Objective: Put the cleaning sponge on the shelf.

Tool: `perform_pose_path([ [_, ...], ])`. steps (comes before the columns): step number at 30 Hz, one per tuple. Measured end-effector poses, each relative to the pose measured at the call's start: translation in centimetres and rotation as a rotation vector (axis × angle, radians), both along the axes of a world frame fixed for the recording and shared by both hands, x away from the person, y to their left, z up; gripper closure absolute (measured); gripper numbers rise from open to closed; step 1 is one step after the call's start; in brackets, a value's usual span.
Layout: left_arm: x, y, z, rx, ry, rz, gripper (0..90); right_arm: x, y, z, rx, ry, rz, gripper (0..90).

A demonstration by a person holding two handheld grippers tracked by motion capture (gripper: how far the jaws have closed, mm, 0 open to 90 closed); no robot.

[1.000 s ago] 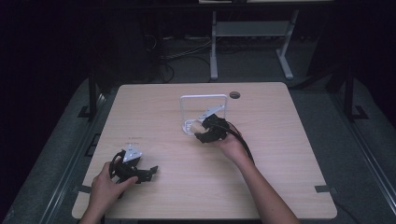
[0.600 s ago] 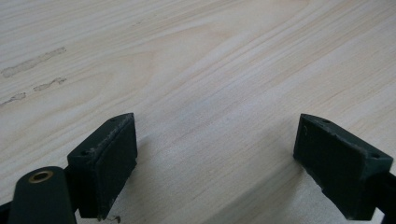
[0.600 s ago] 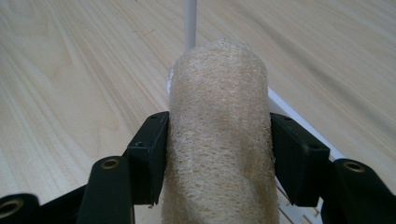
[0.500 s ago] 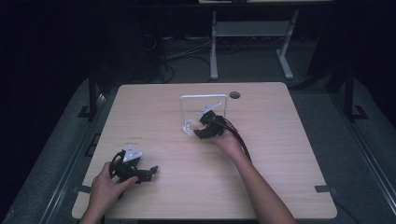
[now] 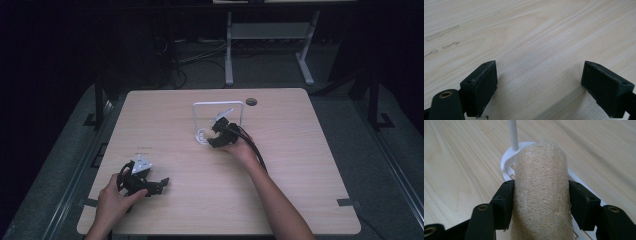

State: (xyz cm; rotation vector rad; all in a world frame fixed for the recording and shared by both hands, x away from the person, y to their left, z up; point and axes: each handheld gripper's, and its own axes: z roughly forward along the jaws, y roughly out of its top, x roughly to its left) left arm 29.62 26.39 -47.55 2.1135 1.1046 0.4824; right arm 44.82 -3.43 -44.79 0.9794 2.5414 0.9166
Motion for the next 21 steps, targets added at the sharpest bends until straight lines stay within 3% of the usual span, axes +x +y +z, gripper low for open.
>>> perform_pose_path([
  [13, 0.0, 0.0, 0.0, 0.0, 0.0, 0.0, 13.0, 0.2, -0.1, -0.2, 0.006, 0.002, -0.008, 37.1],
  [21, 0.0, 0.0, 0.0, 0.002, 0.0, 0.0, 13.0, -0.5, -0.4, 1.1, 0.033, -0.013, -0.007, 34.2],
])
